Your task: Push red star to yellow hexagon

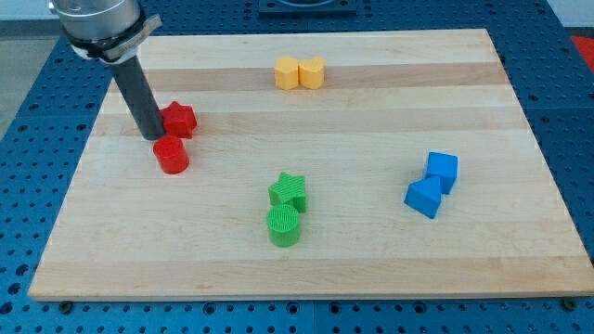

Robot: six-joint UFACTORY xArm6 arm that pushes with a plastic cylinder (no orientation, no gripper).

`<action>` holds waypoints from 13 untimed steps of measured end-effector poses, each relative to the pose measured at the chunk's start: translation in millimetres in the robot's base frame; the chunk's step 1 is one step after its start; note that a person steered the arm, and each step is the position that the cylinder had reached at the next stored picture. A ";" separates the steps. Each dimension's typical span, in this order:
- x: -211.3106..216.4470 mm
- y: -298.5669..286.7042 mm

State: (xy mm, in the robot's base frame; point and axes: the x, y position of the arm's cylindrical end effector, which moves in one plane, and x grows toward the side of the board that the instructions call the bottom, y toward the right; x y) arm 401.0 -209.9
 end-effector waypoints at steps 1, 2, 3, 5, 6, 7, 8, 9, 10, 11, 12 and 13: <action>5.2 -5.2; 8.0 -1.0; 4.0 26.0; -34.9 81.8; -51.6 90.1; -60.9 93.3; -62.8 93.9; -62.8 81.7; -68.1 68.9; -82.3 66.1; -97.6 76.0; -96.5 78.1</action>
State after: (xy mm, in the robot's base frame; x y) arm 304.5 -131.8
